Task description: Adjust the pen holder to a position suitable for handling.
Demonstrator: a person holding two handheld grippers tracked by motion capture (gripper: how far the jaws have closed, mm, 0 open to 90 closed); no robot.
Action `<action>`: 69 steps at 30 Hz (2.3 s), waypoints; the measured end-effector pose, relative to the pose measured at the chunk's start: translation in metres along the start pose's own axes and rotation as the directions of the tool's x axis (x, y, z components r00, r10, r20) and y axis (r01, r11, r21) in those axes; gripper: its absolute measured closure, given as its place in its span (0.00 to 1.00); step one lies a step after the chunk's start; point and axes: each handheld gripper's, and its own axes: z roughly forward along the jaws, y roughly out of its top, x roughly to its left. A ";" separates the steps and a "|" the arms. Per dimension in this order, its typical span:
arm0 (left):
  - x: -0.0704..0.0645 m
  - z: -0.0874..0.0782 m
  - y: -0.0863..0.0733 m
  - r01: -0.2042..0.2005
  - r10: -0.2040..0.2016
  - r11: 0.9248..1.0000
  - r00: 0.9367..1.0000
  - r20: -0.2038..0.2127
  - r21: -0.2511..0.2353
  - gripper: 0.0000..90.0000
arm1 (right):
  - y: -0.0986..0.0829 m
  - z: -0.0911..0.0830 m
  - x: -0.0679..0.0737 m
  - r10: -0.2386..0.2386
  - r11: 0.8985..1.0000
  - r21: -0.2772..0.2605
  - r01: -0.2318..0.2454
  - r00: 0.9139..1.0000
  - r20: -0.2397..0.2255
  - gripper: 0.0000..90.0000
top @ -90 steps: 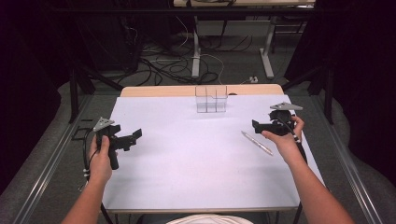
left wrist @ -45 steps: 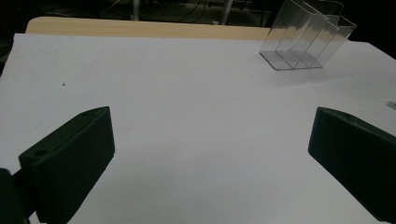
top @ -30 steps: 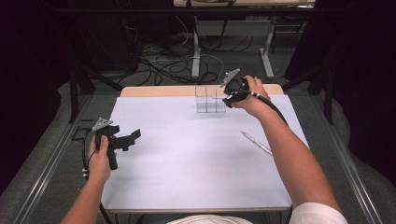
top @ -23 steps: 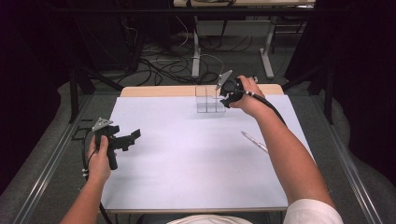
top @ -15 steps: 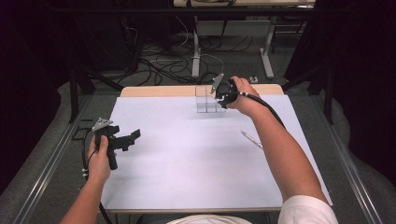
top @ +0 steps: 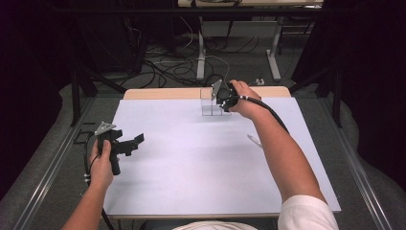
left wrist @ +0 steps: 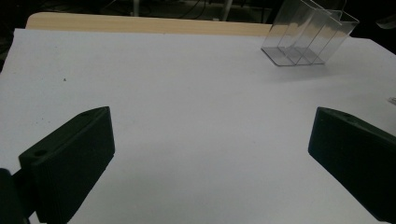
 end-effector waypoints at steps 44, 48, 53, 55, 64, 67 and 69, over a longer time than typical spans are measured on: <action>0.003 -0.001 -0.003 0.019 -0.019 1.000 1.000 0.002 -0.003 0.00 | 0.004 0.046 -0.001 -0.016 1.000 0.024 0.017 0.997 -0.078 0.77; 0.003 -0.001 -0.003 0.014 -0.014 1.000 1.000 0.005 0.002 0.00 | 0.005 0.044 0.000 -0.011 1.000 0.025 0.013 0.996 -0.086 0.86; 0.002 -0.001 -0.003 0.013 -0.013 1.000 1.000 0.006 0.004 0.00 | 0.006 0.042 0.002 -0.011 0.999 0.031 0.014 0.996 -0.091 0.92; 0.002 -0.001 -0.003 0.014 -0.014 1.000 1.000 0.006 0.005 0.00 | 0.006 0.041 0.002 -0.035 0.999 0.033 0.038 0.995 -0.095 0.92; 0.002 0.000 -0.003 0.015 -0.015 1.000 1.000 0.006 0.006 0.00 | 0.007 0.039 0.005 -0.059 0.997 0.039 0.063 0.993 -0.101 0.94; 0.002 0.000 -0.003 0.015 -0.015 1.000 1.000 0.006 0.006 0.00 | 0.007 0.038 0.005 -0.058 0.997 0.041 0.062 0.992 -0.111 0.94; 0.002 0.000 -0.003 0.015 -0.015 1.000 1.000 0.006 0.006 0.00 | 0.007 0.038 0.007 -0.063 0.997 0.031 0.067 0.992 -0.106 0.96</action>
